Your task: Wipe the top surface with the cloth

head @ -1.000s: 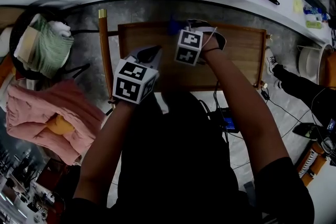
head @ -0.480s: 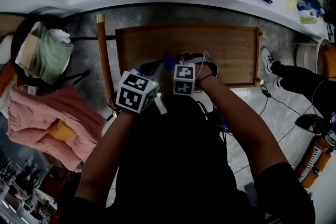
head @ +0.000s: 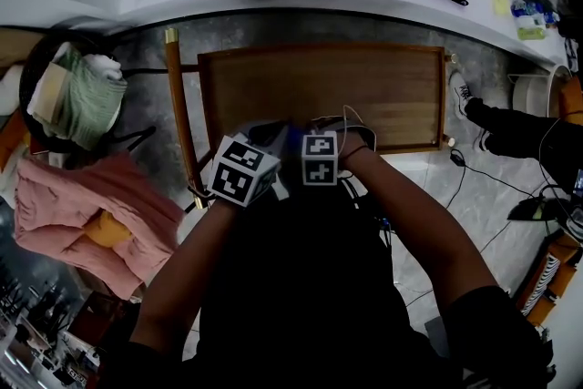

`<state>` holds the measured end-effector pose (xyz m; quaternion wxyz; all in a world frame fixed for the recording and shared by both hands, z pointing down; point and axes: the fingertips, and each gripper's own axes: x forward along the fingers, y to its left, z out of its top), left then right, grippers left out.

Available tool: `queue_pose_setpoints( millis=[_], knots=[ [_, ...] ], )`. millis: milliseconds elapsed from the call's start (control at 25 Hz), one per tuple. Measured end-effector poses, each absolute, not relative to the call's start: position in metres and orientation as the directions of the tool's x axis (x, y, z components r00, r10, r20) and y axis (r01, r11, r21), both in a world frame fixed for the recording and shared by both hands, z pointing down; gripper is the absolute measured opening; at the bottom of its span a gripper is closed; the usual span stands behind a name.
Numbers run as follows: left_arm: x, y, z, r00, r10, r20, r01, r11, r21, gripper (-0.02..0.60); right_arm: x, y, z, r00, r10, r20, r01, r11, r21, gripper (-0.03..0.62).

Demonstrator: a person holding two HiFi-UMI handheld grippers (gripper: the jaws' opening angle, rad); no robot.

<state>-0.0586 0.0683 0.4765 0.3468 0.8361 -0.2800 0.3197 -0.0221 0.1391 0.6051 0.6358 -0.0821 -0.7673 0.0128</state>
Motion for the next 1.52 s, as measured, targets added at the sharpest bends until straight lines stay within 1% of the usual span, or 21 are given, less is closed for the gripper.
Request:
queue_pose_setpoints(
  millis=[160, 280, 480, 560, 640, 760, 880, 960, 1040, 1120, 1400, 1520],
  knots=[
    [-0.058, 0.073, 0.478, 0.637, -0.238, 0.733, -0.689, -0.603, 0.403, 0.009, -0.019, 0.156, 0.605, -0.149, 0.225, 0.963, 0.144, 0.968, -0.203, 0.048],
    [-0.060, 0.074, 0.478, 0.635, -0.239, 0.735, -0.692, -0.598, 0.404, 0.009, -0.018, 0.167, 0.604, -0.143, 0.284, 0.948, 0.144, 0.954, -0.264, 0.048],
    [-0.059, 0.074, 0.479, 0.634, -0.237, 0.736, -0.692, -0.598, 0.404, 0.009, -0.019, 0.169, 0.602, -0.149, 0.313, 0.938, 0.177, 0.942, -0.286, 0.048],
    [-0.057, 0.071, 0.479, 0.635, -0.240, 0.734, -0.693, -0.596, 0.405, 0.009, -0.017, 0.160, 0.598, -0.165, 0.307, 0.937, 0.168, 0.945, -0.280, 0.048],
    [-0.056, 0.064, 0.479, 0.636, -0.251, 0.730, -0.697, -0.593, 0.403, 0.009, -0.015, 0.129, 0.589, -0.220, 0.220, 0.951, 0.114, 0.973, -0.199, 0.048],
    [-0.060, 0.046, 0.481, 0.631, -0.279, 0.724, -0.712, -0.580, 0.397, 0.009, -0.011, 0.056, 0.567, -0.283, 0.001, 0.959, 0.018, 1.000, 0.004, 0.048],
    [-0.062, 0.021, 0.479, 0.617, -0.326, 0.716, -0.737, -0.557, 0.382, 0.009, -0.001, -0.009, 0.550, -0.278, -0.198, 0.940, 0.001, 0.979, 0.206, 0.048],
    [-0.058, 0.003, 0.476, 0.609, -0.348, 0.712, -0.748, -0.551, 0.370, 0.009, 0.007, -0.040, 0.547, -0.264, -0.285, 0.921, -0.004, 0.956, 0.295, 0.048],
    [-0.052, -0.014, 0.471, 0.606, -0.358, 0.710, -0.751, -0.553, 0.361, 0.009, 0.012, -0.062, 0.550, -0.260, -0.326, 0.909, -0.043, 0.944, 0.326, 0.048],
    [-0.045, -0.027, 0.466, 0.609, -0.368, 0.703, -0.749, -0.560, 0.355, 0.009, 0.014, -0.073, 0.557, -0.252, -0.329, 0.910, -0.075, 0.944, 0.320, 0.048],
    [-0.034, -0.038, 0.460, 0.621, -0.362, 0.695, -0.738, -0.569, 0.363, 0.009, 0.015, -0.085, 0.579, -0.201, -0.401, 0.894, -0.040, 0.915, 0.401, 0.048],
    [-0.032, -0.030, 0.462, 0.623, -0.356, 0.696, -0.740, -0.555, 0.379, 0.009, 0.020, -0.088, 0.586, -0.196, -0.404, 0.894, -0.069, 0.915, 0.398, 0.046]
  ],
)
